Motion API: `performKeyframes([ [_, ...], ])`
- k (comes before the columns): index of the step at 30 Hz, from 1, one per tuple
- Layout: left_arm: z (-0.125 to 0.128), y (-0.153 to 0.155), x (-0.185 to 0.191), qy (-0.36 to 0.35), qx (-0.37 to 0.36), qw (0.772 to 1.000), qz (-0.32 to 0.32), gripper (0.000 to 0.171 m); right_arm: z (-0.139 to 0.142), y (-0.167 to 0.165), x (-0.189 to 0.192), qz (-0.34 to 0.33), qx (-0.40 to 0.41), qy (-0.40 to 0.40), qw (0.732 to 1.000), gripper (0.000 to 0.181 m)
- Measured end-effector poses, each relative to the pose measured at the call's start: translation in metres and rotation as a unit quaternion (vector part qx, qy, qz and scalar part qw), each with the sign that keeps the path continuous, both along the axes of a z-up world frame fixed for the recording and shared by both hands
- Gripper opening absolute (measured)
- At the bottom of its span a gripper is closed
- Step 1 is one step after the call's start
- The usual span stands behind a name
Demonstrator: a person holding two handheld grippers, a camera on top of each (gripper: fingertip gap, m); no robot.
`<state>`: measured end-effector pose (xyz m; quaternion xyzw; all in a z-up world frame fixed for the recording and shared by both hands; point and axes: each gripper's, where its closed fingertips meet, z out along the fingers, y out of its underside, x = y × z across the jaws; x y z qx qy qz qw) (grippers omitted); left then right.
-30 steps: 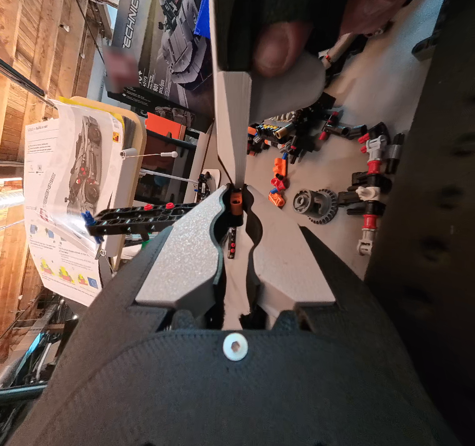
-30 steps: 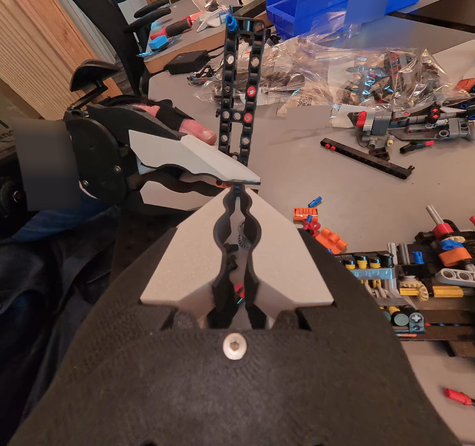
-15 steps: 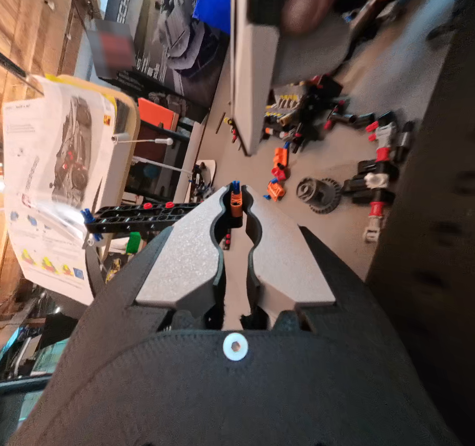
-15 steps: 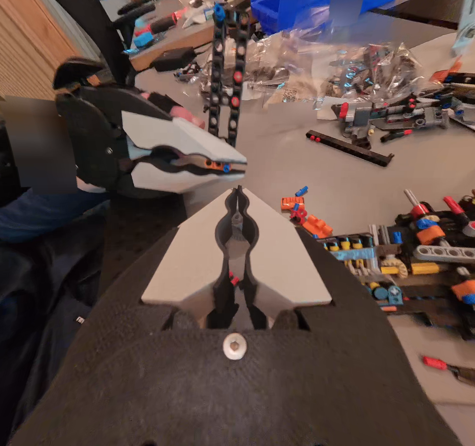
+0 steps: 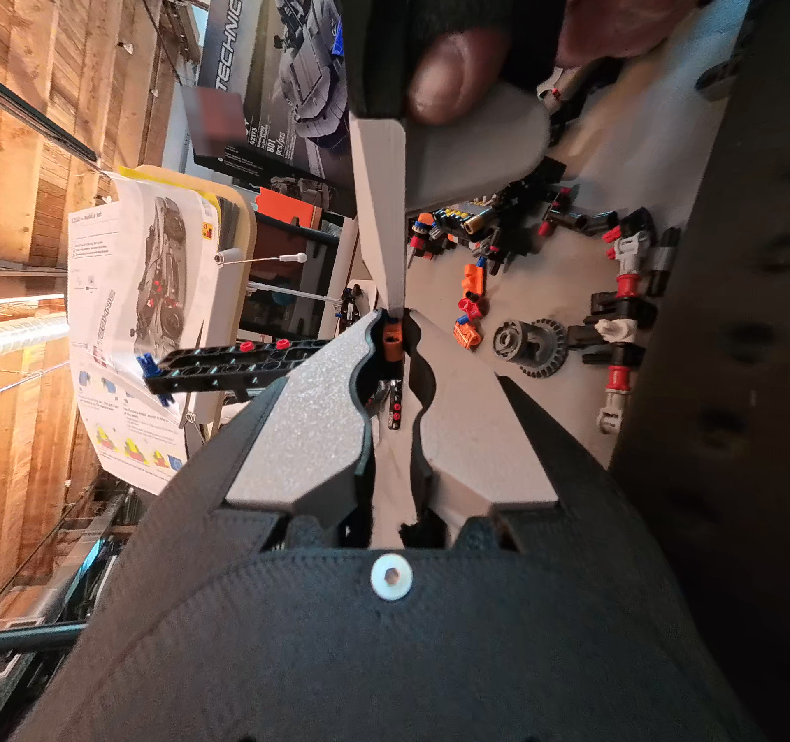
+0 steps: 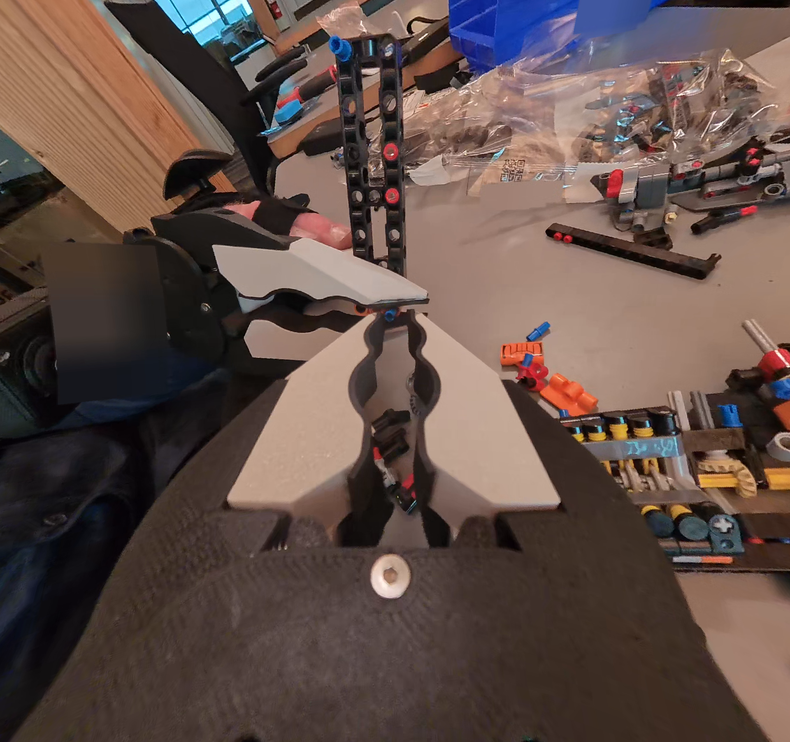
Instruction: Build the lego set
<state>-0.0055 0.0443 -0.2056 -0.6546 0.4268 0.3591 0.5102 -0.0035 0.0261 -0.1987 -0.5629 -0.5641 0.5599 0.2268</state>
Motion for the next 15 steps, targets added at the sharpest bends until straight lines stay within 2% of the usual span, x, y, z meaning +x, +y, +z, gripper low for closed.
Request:
performKeyframes([
  [5, 0.0021, -0.0004, 0.0023, 0.002, 0.006, 1.0, -0.002, 0.005, 0.0037, -0.0019, 0.0009, 0.003, 0.005, 0.008, 1.0, 0.002],
  [10, -0.0005, 0.0011, 0.0022, -0.003, 0.0, 1.0, -0.001, 0.005, 0.0004, 0.0004, 0.0015, -0.012, 0.055, -0.004, 0.998, 0.002],
  [15, 0.0002, 0.0002, 0.0023, -0.017, -0.003, 1.0, -0.006, 0.006, 0.0017, -0.0004, 0.0035, -0.012, 0.065, 0.0, 0.998, 0.002],
])
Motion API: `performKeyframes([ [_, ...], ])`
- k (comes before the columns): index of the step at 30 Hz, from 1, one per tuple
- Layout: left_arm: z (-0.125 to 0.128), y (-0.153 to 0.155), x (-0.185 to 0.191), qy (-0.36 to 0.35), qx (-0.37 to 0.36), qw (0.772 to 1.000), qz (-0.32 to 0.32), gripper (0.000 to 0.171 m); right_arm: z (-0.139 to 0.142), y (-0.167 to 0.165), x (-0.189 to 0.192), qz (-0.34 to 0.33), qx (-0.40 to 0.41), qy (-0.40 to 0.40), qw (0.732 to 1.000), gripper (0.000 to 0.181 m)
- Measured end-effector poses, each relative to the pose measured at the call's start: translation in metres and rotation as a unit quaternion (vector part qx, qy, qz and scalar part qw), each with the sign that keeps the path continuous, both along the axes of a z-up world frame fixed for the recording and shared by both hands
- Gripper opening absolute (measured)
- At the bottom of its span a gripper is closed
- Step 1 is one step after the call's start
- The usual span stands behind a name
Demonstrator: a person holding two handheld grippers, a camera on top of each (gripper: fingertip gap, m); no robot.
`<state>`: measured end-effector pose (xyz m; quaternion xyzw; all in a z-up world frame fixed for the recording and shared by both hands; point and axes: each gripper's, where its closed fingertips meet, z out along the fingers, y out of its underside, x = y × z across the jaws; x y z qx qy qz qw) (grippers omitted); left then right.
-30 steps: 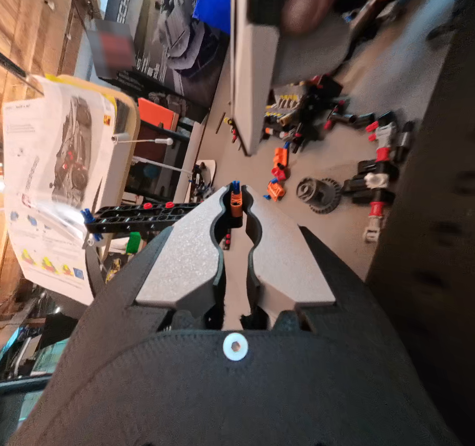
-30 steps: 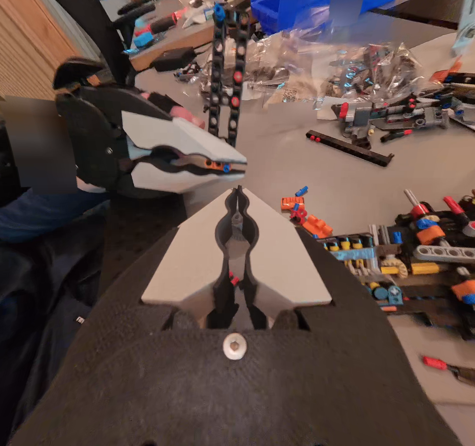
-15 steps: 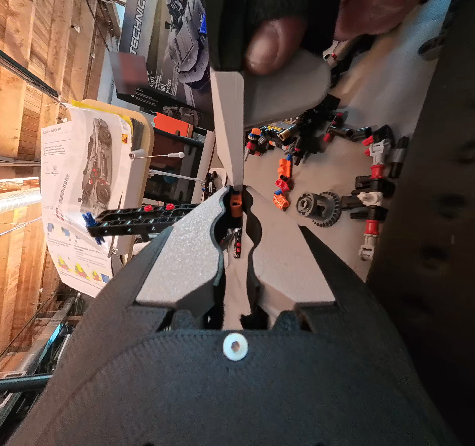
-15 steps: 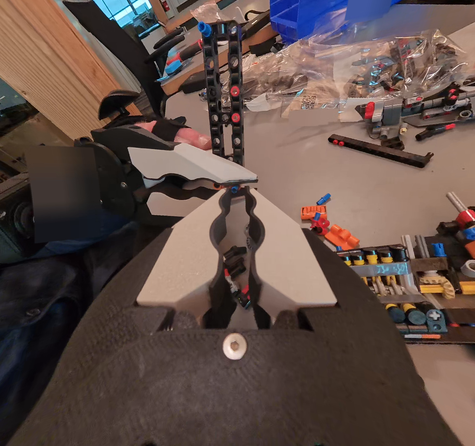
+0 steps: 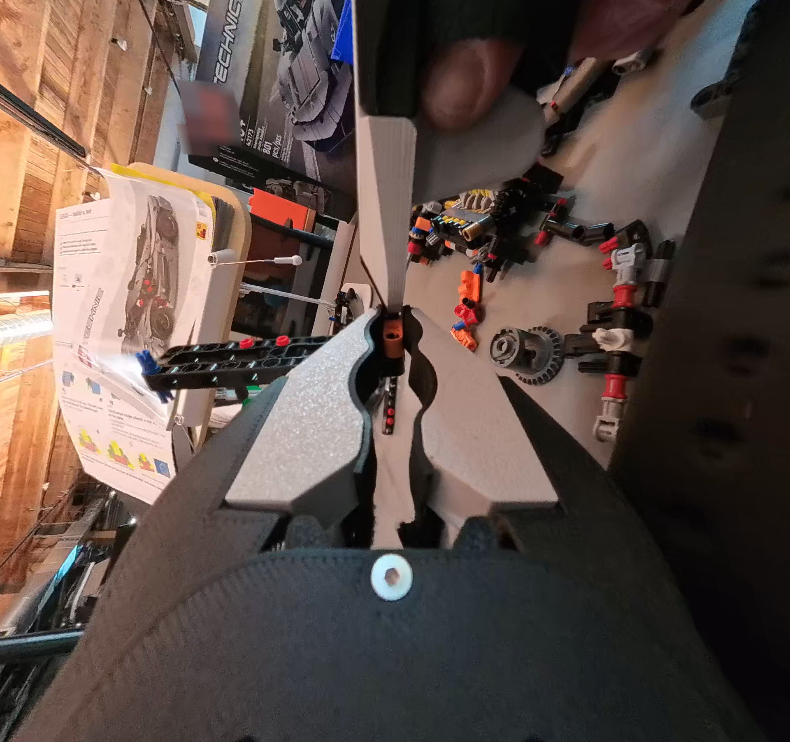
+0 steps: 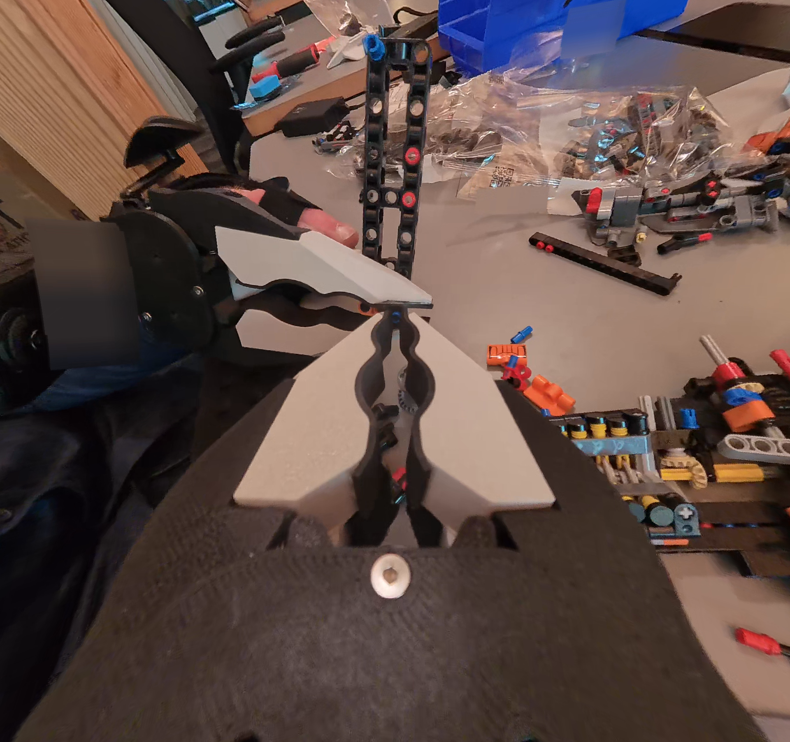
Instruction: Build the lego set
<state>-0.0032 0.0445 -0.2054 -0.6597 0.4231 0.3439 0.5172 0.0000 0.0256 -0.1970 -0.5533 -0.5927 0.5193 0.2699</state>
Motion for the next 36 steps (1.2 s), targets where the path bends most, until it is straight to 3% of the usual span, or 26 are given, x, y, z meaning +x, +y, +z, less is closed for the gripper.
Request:
performKeyframes([
  [5, 0.001, -0.002, -0.001, -0.005, 0.0, 1.0, 0.0, 0.006, 0.003, 0.002, 0.003, -0.007, 0.013, 0.01, 1.0, 0.001],
  [7, -0.001, -0.003, -0.046, -0.005, -0.009, 0.996, 0.09, 0.005, 0.026, 0.021, 0.018, -0.035, -0.036, 0.069, 0.996, 0.0],
  [9, 0.017, -0.01, -0.032, -0.13, 0.002, 0.991, 0.034, 0.005, 0.02, 0.026, 0.02, -0.046, -0.033, 0.055, 0.997, 0.0],
  [12, 0.002, -0.003, -0.007, -0.027, -0.003, 1.0, 0.007, 0.005, 0.007, 0.014, 0.005, -0.029, 0.009, 0.026, 0.999, 0.0],
  [17, 0.01, -0.005, -0.005, -0.13, -0.014, 0.991, -0.02, 0.004, 0.012, 0.008, 0.006, -0.015, 0.044, 0.05, 0.998, 0.003],
  [24, 0.006, -0.003, 0.003, -0.05, -0.001, 0.999, -0.015, 0.005, 0.008, -0.001, 0.001, 0.006, 0.012, 0.036, 0.999, 0.016],
  [34, 0.01, -0.003, 0.006, -0.018, 0.02, 1.0, -0.015, 0.006, 0.01, 0.001, 0.003, 0.004, 0.0, 0.034, 0.999, 0.002],
  [36, 0.015, -0.004, 0.006, -0.021, 0.034, 0.999, -0.016, 0.014, 0.011, 0.003, 0.004, -0.002, 0.008, 0.038, 0.999, 0.001],
])
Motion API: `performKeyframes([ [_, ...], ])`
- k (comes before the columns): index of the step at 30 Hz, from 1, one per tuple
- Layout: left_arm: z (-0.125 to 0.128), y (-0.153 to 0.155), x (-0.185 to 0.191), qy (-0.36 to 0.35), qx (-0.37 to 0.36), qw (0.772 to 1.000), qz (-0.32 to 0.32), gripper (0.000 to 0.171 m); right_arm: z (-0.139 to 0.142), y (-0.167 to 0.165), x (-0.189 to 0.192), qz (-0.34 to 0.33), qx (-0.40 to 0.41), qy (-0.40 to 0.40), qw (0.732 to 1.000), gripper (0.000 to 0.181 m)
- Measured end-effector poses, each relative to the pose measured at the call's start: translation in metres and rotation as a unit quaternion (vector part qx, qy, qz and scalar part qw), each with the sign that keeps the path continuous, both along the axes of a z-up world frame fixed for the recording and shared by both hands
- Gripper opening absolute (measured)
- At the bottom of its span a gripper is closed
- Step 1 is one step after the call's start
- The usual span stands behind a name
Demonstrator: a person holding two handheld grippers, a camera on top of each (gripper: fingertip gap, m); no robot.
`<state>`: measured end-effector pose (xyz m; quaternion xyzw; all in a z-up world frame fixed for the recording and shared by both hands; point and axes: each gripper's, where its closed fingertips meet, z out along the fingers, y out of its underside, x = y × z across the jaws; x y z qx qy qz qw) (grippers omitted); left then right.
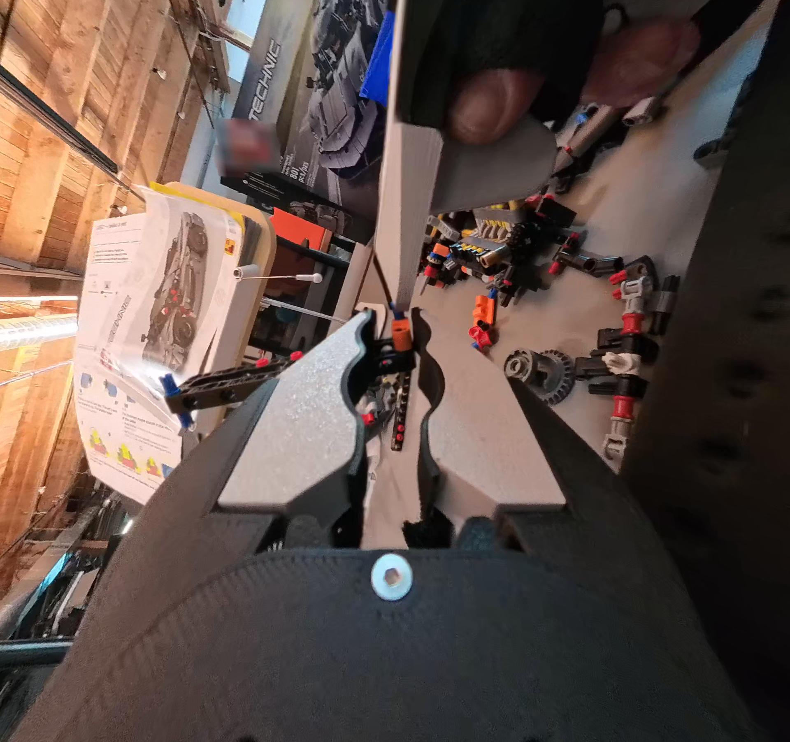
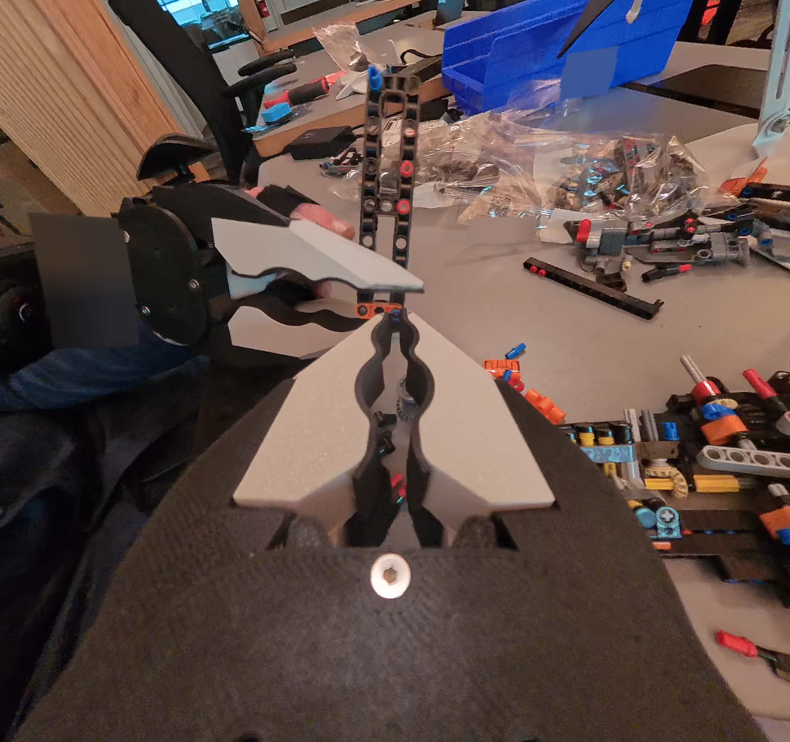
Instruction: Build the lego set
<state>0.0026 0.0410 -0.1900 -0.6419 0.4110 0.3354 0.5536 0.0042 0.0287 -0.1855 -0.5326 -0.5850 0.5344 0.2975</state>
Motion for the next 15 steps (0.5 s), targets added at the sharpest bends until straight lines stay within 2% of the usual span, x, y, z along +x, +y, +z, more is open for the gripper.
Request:
performKeyframes([
  [7, 0.019, -0.004, -0.007, -0.019, 0.045, 0.999, 0.01, 0.04, 0.007, 0.01, 0.004, -0.022, 0.003, 0.019, 1.0, 0.001],
  [9, 0.023, -0.007, -0.009, -0.034, 0.049, 0.998, 0.007, 0.041, 0.009, 0.012, 0.005, -0.03, 0.013, 0.022, 0.999, 0.002],
  [12, 0.029, -0.011, -0.011, -0.063, 0.057, 0.996, 0.002, 0.033, 0.013, 0.022, 0.008, -0.061, 0.037, 0.032, 0.997, 0.001],
  [15, 0.034, -0.014, -0.017, -0.13, 0.051, 0.99, -0.004, 0.028, 0.018, 0.026, 0.01, -0.079, 0.065, 0.046, 0.994, 0.001],
])
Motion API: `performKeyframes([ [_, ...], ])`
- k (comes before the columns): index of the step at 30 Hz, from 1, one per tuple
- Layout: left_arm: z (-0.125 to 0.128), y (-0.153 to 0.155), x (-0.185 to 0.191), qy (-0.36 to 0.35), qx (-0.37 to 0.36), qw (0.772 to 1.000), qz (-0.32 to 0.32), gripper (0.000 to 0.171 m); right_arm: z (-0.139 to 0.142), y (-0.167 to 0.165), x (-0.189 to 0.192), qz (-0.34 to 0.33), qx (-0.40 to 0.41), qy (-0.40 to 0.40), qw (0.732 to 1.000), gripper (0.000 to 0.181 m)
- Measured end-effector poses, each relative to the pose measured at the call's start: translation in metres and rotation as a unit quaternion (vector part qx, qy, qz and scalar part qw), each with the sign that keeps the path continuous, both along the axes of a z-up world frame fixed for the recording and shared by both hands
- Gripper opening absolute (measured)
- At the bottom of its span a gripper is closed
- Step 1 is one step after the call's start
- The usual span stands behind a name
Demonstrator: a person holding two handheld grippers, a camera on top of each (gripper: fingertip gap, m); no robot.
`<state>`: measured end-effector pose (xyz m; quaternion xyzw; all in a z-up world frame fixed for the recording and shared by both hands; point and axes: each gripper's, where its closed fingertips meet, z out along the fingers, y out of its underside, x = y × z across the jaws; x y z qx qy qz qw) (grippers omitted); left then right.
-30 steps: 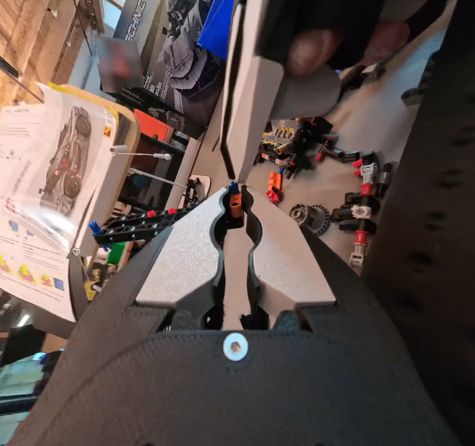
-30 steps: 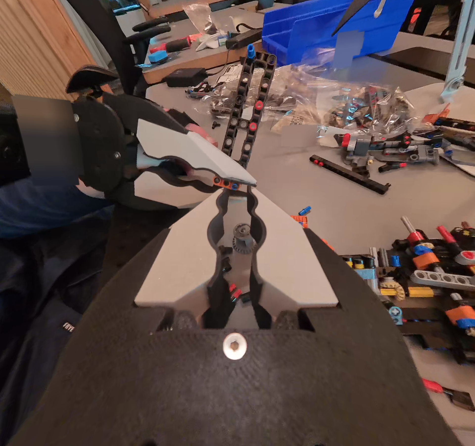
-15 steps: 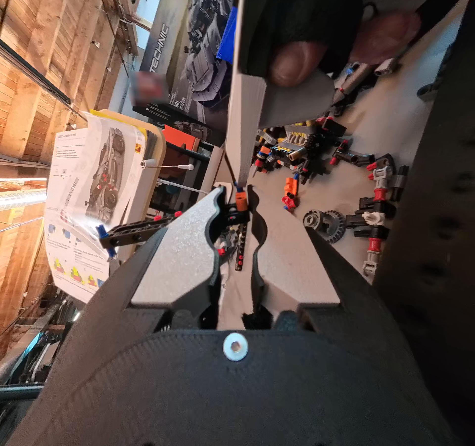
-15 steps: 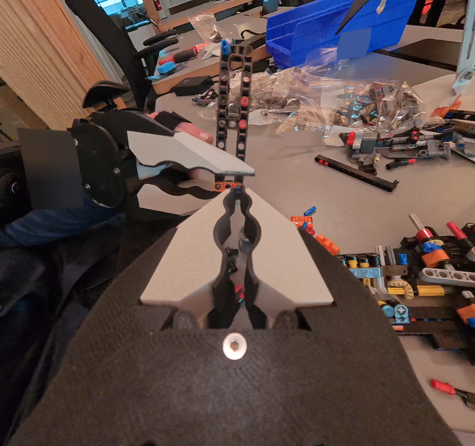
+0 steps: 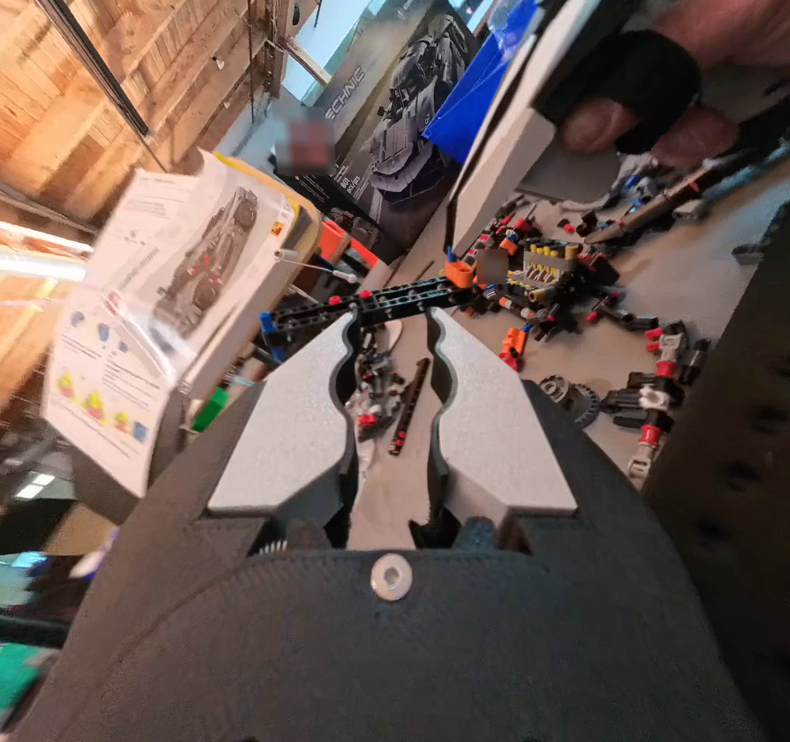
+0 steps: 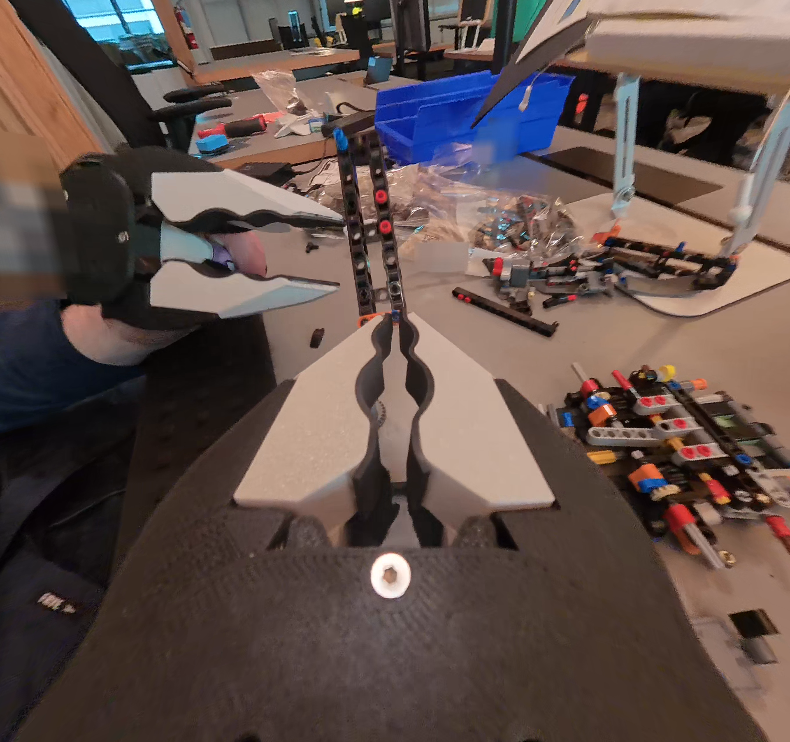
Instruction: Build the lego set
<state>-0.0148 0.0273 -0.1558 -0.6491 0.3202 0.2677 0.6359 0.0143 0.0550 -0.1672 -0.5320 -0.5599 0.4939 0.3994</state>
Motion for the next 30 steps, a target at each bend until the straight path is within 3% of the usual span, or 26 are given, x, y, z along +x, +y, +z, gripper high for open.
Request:
performKeyframes([
  [2, -0.006, 0.003, -0.004, -0.09, -0.039, 0.995, -0.019, 0.028, 0.0, -0.001, 0.0, -0.008, 0.026, -0.004, 1.0, 0.001],
  [4, -0.011, 0.008, -0.014, -0.159, -0.067, 0.985, -0.018, 0.039, -0.003, 0.0, -0.001, -0.019, 0.05, -0.012, 0.999, 0.001],
  [6, -0.015, 0.008, -0.014, -0.219, -0.096, 0.97, -0.045, 0.026, 0.001, 0.0, -0.001, -0.025, 0.068, -0.004, 0.997, 0.001],
  [8, -0.02, 0.01, -0.016, -0.27, -0.124, 0.953, -0.057, 0.034, 0.007, -0.001, 0.001, -0.027, 0.08, 0.011, 0.996, 0.001],
  [18, -0.014, 0.011, -0.022, -0.371, -0.131, 0.915, -0.092, 0.037, 0.019, 0.003, 0.005, -0.047, 0.096, 0.04, 0.993, 0.001],
  [23, -0.015, 0.012, -0.005, -0.412, -0.163, 0.884, -0.147, 0.044, 0.026, -0.006, 0.005, -0.033, 0.12, 0.06, 0.99, 0.001],
  [26, -0.001, 0.012, 0.0, -0.48, -0.156, 0.841, -0.195, 0.056, 0.029, -0.014, 0.005, -0.018, 0.138, 0.071, 0.988, 0.001],
  [30, 0.018, 0.005, 0.003, -0.601, -0.165, 0.729, -0.281, 0.071, 0.029, -0.024, 0.004, 0.003, 0.155, 0.077, 0.985, 0.0],
])
